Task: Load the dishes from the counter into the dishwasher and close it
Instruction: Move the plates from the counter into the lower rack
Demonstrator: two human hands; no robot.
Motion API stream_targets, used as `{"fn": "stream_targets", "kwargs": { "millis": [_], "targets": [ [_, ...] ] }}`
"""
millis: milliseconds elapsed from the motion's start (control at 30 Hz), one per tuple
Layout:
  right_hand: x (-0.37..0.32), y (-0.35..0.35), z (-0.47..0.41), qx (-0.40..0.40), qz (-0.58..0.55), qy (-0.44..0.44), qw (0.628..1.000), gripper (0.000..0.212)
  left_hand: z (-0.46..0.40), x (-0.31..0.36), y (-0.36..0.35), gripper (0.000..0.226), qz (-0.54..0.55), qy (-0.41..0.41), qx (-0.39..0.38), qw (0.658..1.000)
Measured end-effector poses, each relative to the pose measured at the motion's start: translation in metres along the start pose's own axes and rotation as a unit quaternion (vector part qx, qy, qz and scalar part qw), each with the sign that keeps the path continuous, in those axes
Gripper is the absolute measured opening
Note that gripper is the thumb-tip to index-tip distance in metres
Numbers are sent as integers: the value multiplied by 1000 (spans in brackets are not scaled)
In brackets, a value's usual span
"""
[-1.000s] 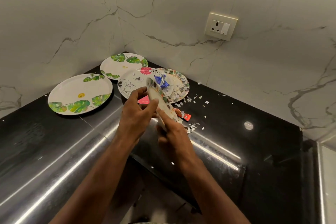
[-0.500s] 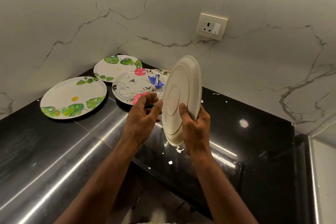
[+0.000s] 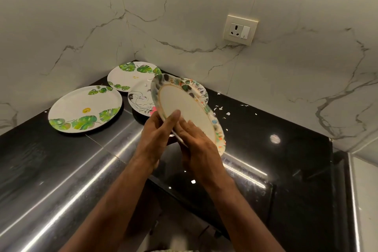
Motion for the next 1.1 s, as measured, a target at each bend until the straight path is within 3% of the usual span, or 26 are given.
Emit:
{"fn": "stream_targets", "kwargs": {
  "millis": [67, 167, 300, 467, 700, 1100],
  "targets": [
    [3, -2, 2, -24, 53, 34, 998, 68, -2, -7, 5, 46, 5, -6, 10, 1000],
    [6, -3, 1, -68, 76, 42, 994, 65, -5, -19, 10, 33, 33, 19, 41, 998],
    [10, -1, 2, -83, 21, -48, 995, 75, -7, -33, 15, 27, 59, 75, 82, 992],
    [20, 6, 4, -50, 46, -107, 992, 77, -5, -30, 14, 24, 15, 58, 59, 996],
    [26, 11, 20, -4, 117, -155, 981, 60, -1, -45, -8, 30, -48, 85, -65, 993],
    [29, 35, 107, 46, 214, -316, 923, 68, 37, -94, -52, 38, -91, 171, -293, 936]
  ]
}}
Point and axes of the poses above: each hand's wrist, its own z-axis away from the middle knuckle, its own y-axis out of the back of the hand, x = y × z, the point moved 3 cm from there along -z, towards the middle knuckle, and after that the axes turned 12 degrees about x, right-handed, at the moved point
